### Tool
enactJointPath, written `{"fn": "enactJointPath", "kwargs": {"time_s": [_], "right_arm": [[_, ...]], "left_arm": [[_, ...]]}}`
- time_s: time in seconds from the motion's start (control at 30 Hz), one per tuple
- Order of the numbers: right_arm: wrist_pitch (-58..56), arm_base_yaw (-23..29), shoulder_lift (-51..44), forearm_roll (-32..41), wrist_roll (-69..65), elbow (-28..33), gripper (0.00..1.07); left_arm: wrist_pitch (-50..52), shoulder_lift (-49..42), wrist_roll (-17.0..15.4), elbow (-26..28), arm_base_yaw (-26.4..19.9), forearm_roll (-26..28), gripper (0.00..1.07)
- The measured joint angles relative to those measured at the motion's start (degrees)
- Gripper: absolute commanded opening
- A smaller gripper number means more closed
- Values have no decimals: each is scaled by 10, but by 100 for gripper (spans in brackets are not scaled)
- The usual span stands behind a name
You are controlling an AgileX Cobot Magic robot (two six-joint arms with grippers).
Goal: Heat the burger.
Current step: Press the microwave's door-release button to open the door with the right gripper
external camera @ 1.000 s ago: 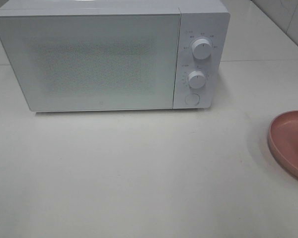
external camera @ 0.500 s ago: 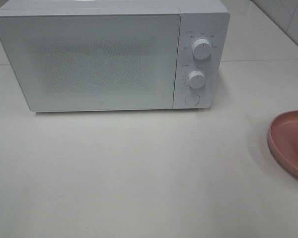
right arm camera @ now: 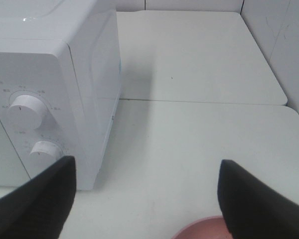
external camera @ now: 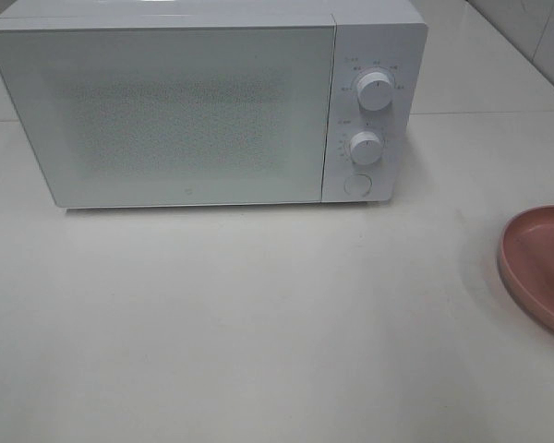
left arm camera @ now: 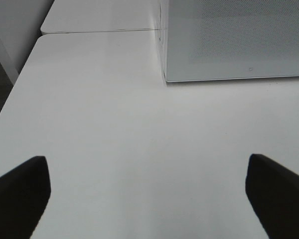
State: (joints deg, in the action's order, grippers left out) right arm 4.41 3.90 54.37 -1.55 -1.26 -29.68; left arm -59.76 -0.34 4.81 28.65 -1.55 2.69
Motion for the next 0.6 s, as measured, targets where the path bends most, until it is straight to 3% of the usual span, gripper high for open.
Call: {"fn": "enactJointPath", "kwargs": {"time_s": [0.37,0.6], "right_arm": [[175,9,87,64,32,58,75],[272,76,127,155,113,82,75]], "left_arm": [[0,0,0,0,0,0,100],[0,0,0,0,0,0,100]]}}
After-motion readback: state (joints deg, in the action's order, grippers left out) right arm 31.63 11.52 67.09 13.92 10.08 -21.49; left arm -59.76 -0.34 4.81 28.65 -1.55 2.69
